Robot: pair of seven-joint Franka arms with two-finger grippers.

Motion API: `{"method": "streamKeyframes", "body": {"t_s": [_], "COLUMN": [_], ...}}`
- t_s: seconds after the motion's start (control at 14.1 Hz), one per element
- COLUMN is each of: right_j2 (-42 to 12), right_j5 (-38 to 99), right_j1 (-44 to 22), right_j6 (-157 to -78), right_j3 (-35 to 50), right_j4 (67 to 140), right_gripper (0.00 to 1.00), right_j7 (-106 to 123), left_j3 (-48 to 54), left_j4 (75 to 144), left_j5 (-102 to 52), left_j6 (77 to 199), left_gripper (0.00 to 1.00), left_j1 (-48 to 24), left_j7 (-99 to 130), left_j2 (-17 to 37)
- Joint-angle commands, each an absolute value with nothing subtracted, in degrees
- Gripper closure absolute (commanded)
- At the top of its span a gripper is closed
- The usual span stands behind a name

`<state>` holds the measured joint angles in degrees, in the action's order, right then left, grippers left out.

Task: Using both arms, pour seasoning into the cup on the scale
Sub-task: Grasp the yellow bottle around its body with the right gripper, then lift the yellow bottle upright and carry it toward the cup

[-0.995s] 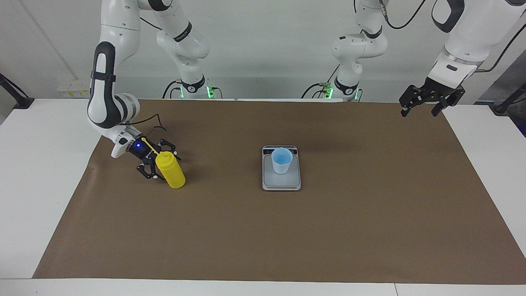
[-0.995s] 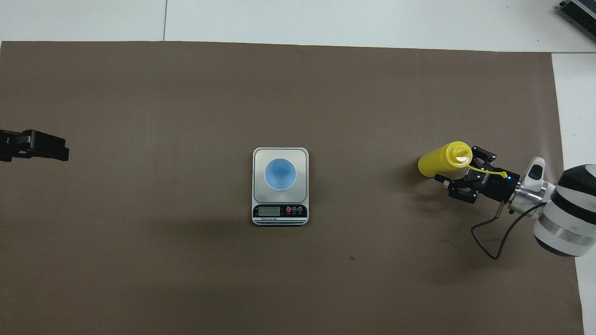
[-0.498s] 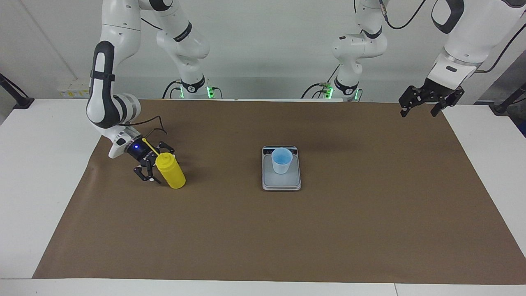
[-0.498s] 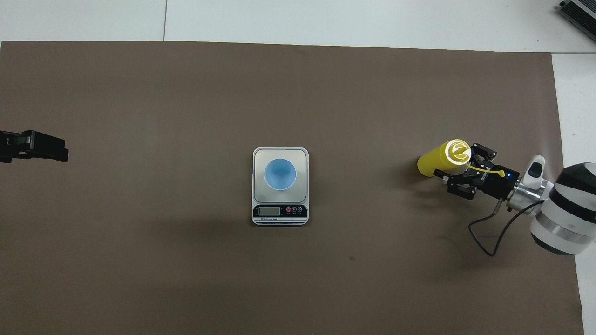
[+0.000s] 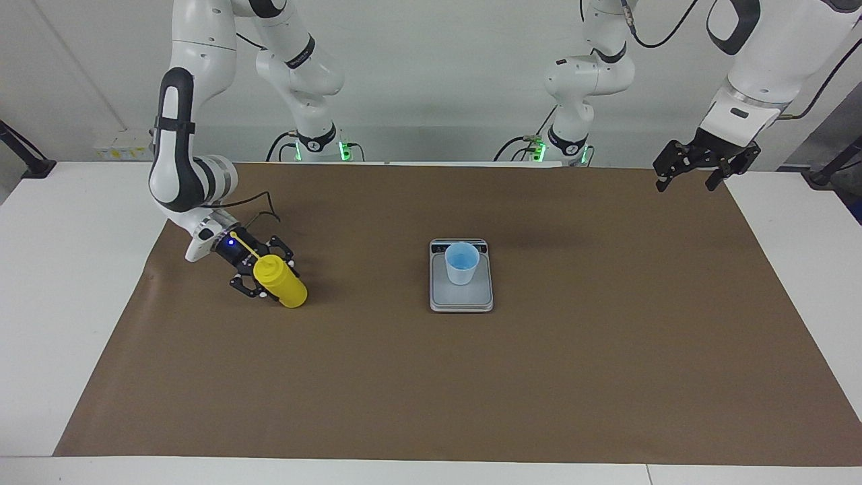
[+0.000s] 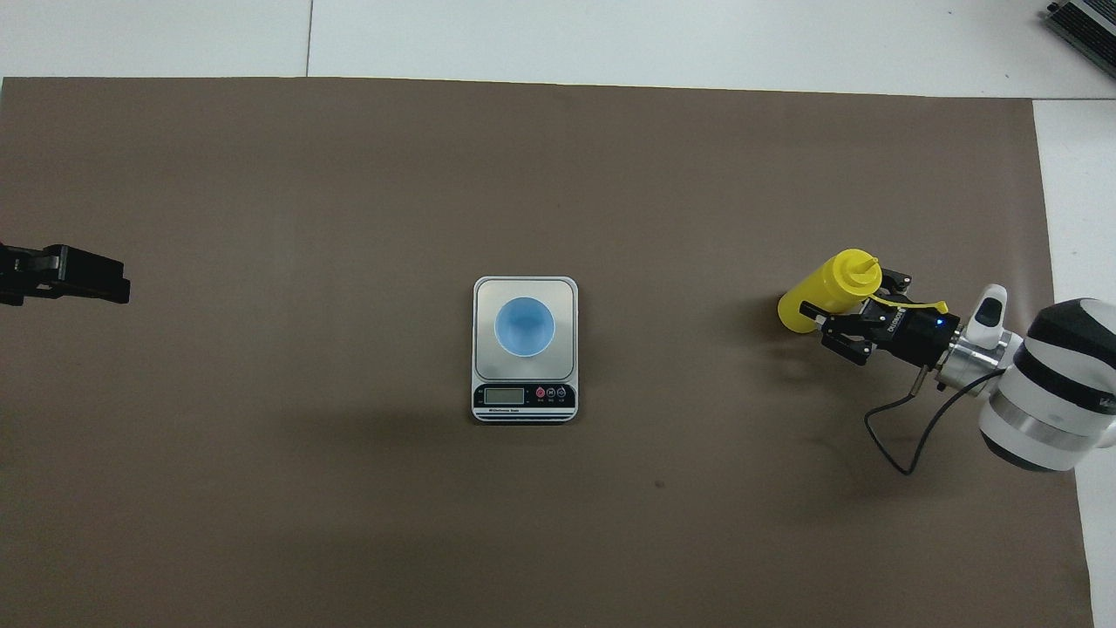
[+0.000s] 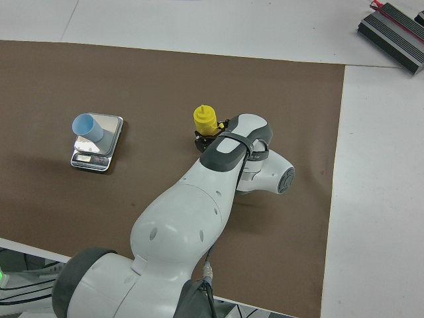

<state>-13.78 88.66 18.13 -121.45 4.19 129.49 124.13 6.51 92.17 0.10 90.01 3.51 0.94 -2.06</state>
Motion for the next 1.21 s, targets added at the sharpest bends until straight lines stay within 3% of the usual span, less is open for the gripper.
{"method": "streamKeyframes", "body": {"t_s": [0.0, 0.43, 0.64, 1.14], "right_j2": [-13.6, -10.4, -9.3, -8.5], "right_j5": [89.9, 86.6, 75.6, 58.6], "right_j1": [18.0, 14.4, 13.8, 5.7], "right_j6": [-123.3, -127.2, -127.8, -129.0], "right_j3": [4.7, 4.7, 5.0, 4.9], "right_j4": [128.8, 125.4, 120.3, 111.1], "right_gripper": [0.7, 0.7, 0.7, 0.71], "right_j7": [124.6, 118.8, 109.6, 91.2], "left_j3": [6.6, 6.5, 6.3, 6.6], "left_j4": [93.0, 93.3, 93.2, 94.3], "left_j5": [-0.5, -2.5, -2.0, 0.0], "left_j6": [89.7, 90.1, 89.9, 91.4], "left_gripper": [0.0, 0.0, 0.0, 0.0], "left_j1": [4.0, 4.1, 3.5, 3.3], "left_j7": [1.8, 1.9, 1.5, 0.8], "left_j2": [-2.8, -2.8, -2.9, -3.2]}}
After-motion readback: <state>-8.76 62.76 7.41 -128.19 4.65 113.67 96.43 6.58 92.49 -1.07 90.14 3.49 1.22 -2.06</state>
